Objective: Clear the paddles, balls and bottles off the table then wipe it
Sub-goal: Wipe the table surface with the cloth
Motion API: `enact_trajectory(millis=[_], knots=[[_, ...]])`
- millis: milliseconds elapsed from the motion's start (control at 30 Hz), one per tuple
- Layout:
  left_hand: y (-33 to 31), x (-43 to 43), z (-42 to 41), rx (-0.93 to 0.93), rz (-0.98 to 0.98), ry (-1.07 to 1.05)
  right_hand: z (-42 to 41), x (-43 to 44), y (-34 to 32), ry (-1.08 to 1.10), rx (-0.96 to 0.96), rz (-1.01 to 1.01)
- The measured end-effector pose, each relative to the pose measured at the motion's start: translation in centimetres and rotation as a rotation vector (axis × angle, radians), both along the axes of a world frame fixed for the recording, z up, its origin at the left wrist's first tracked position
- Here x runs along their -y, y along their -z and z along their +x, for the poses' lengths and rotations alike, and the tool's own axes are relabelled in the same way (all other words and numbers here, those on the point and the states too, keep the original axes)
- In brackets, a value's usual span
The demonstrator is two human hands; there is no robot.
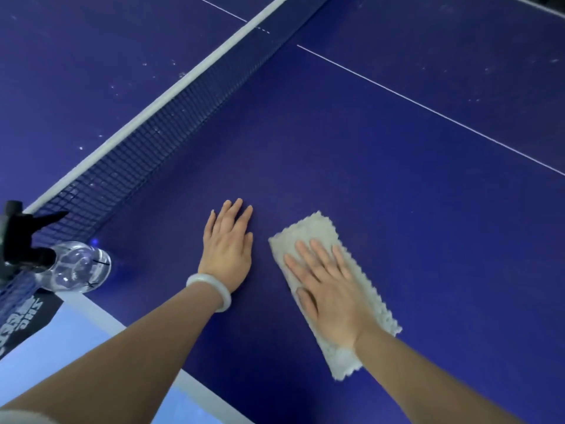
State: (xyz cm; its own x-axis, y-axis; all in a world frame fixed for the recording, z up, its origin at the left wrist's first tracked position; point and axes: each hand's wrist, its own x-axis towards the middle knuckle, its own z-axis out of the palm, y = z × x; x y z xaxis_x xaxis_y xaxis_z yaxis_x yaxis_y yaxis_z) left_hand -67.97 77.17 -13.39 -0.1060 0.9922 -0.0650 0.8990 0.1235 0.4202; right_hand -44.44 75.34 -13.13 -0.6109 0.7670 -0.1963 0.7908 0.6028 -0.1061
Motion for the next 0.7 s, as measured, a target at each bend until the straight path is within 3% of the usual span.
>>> enact_trajectory(millis=[100, 200, 300, 433, 500, 600, 700], knots=[[0.1, 2.8, -0.5, 0.049, -0.022, -0.003, 4.4, 4.4, 0.1, -0.063, -0.041, 0.007], [0.6, 7.5, -0.3, -0.147, -0.023, 0.088, 8.6, 6.0, 0.3, 0.051, -0.074, 0.014], [1.1, 9.9, 0.5, -0.243, -0.041, 0.096, 11.2, 4.9, 0.6, 0.3, -0.034, 0.02], [1.1, 10.1, 1.2, -0.299, -0.044, 0.057, 13.6, -0.4, 0.9, 0.79, -0.07, 0.061], [1.1, 10.0, 1.3, -0.31, -0.041, 0.055, 14.1, -4.2, 0.7, 0.914, -0.047, 0.061], [1.3, 10.0, 1.2, -0.318, -0.033, 0.053, 12.0, -9.6, 0.5, 0.892, -0.025, 0.002], [1.3, 10.0, 1.2, -0.318, -0.027, 0.051, 7.0, -11.9, 0.6, 0.62, -0.057, 0.009]])
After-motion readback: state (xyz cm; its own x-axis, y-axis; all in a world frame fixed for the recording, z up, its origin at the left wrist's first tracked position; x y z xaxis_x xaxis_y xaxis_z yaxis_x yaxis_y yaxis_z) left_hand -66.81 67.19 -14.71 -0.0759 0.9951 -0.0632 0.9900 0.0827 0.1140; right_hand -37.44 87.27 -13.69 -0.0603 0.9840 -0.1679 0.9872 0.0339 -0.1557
